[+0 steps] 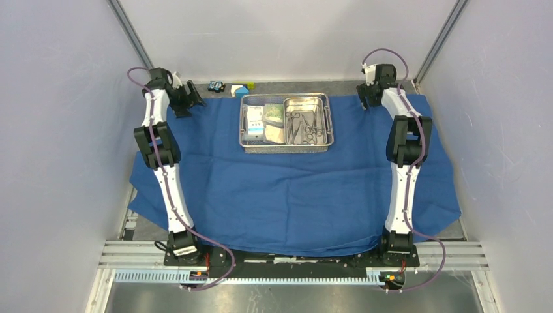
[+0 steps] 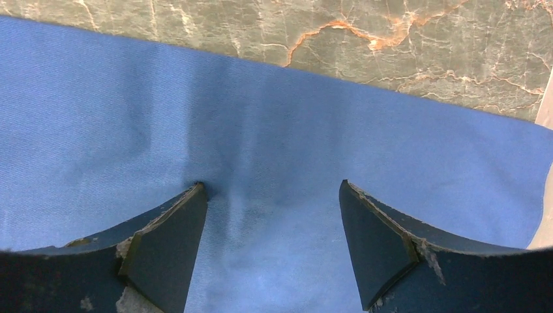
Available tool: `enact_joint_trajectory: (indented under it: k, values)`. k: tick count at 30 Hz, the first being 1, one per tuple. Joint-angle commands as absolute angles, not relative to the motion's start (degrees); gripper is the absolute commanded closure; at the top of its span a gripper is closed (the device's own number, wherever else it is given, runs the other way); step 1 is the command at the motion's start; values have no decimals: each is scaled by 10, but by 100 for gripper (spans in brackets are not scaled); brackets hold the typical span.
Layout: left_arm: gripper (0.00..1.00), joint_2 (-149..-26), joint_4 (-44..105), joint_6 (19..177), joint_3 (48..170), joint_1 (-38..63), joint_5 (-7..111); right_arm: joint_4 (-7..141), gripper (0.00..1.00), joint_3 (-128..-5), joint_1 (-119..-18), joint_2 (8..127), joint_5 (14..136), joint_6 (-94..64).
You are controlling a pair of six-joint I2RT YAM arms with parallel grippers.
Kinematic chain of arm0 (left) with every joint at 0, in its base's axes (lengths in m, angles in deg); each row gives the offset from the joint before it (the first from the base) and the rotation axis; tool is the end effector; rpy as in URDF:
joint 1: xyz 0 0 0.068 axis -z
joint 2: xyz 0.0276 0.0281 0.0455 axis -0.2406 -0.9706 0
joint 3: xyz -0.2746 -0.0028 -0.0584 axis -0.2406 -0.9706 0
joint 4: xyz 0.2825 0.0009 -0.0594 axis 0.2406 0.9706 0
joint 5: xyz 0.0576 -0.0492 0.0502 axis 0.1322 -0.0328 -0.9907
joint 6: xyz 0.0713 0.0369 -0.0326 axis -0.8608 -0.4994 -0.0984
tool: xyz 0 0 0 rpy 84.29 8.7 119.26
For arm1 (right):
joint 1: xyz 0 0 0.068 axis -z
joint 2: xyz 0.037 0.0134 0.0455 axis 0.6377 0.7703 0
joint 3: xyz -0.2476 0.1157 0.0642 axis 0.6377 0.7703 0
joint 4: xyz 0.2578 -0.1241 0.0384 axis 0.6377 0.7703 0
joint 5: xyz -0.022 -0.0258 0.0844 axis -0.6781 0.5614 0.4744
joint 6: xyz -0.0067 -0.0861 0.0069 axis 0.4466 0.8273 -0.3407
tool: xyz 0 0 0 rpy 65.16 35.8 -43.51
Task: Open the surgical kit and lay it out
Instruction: Smooth out the surgical kit at the center of the board.
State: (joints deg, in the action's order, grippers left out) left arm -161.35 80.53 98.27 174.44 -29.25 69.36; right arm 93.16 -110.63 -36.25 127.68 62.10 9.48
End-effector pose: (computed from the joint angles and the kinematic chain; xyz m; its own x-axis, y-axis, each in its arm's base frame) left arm 0.5931 0.1283 0.1347 -0.8095 -0.4096 -0.4208 -0.1941 0.8629 -0.4665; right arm 0.6073 -0.0425 0.1262 -0.7485 -0.2585 -0.6107 -0.1147 0.9575 -0.2647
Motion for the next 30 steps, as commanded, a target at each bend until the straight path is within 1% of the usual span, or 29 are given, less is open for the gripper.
enact_joint_trajectory:
  k: [1,4,10,13,16,19,22,26,30]
  values:
    - [7,-1667,833,986,1766,-301,653,977,19,-1086,-359,1318,614,113]
    - [5,-1635,804,986,1726,-302,683,893,17,-990,-357,1251,658,110]
    - [2,-1482,663,978,1563,-299,710,735,16,-822,-336,1094,795,46]
    - [1,-1404,587,958,1472,-293,697,676,16,-771,-327,1042,827,20]
    - [1,-1345,556,910,1409,-270,665,666,16,-742,-326,1012,848,14]
    - [3,-1330,591,829,1396,-223,589,691,17,-753,-328,1019,856,19]
    - [5,-1346,626,790,1402,-183,517,716,19,-766,-335,1040,840,31]
    - [5,-1405,701,797,1465,-163,499,776,18,-813,-347,1087,826,40]
    - [1,-1437,736,803,1489,-155,500,806,15,-828,-356,1109,804,55]
